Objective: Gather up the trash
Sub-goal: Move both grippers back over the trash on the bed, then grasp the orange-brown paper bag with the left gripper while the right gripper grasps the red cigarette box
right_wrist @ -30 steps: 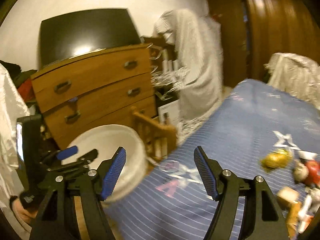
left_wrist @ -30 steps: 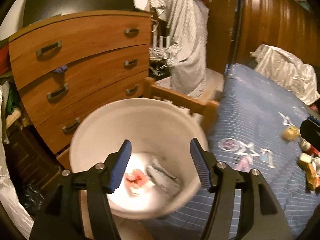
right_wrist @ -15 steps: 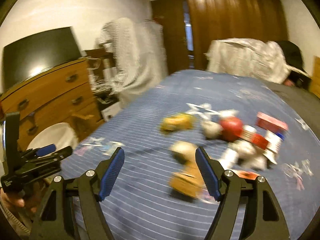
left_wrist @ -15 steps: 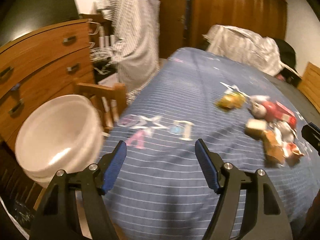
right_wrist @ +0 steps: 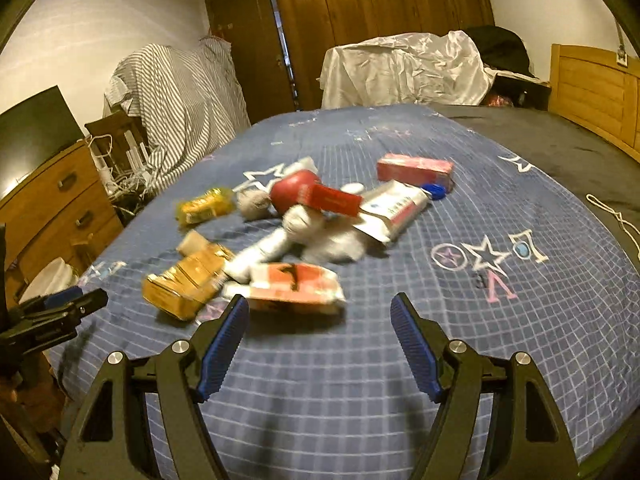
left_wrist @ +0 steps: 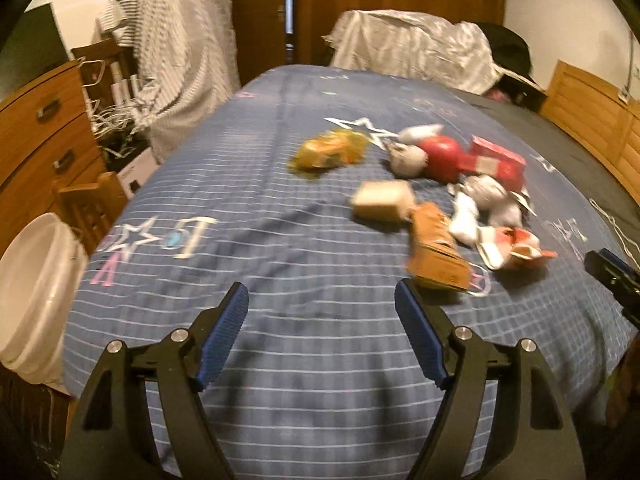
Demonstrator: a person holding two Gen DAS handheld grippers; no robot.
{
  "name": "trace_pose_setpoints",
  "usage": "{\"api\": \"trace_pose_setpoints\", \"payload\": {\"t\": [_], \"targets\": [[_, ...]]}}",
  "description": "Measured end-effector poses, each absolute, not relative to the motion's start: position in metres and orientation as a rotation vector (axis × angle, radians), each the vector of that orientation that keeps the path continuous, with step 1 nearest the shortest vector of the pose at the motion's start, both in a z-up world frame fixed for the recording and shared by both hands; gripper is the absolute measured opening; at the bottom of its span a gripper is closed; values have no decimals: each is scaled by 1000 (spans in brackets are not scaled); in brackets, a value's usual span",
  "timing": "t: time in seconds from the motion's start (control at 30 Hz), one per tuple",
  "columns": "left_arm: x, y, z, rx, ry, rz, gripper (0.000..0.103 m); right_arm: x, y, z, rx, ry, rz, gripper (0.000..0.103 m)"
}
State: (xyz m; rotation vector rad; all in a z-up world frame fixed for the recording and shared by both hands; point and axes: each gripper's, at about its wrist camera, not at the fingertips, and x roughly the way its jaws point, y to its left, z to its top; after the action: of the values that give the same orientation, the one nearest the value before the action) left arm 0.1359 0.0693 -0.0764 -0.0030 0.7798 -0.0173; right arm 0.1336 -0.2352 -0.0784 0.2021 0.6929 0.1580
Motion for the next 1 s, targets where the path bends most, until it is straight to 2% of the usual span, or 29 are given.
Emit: {"api": "trace_pose_setpoints", "payload": {"t": [0.3,0.6,0.77,0.83,0.87,1.0], "targets": [[137,27,-83,38,772,-114,78,140,-228,-105,87,719,232,74],[171,17,-78,41,768,-118,81,146,-233,-97,152,683,242,74],[200,-5,-98,124,811,-137,81,146,-242,-99,182,689,221,74],[207,-11,-106,139,831,-154,62,146,-245,-99,189,688,219,74],[208,-11,-108,132,841,-166,47,147,-245,-97,189,684,221,74],[203,-1,-105,67,811,-156,47,164,-244,-84,144,637,232,74]]}}
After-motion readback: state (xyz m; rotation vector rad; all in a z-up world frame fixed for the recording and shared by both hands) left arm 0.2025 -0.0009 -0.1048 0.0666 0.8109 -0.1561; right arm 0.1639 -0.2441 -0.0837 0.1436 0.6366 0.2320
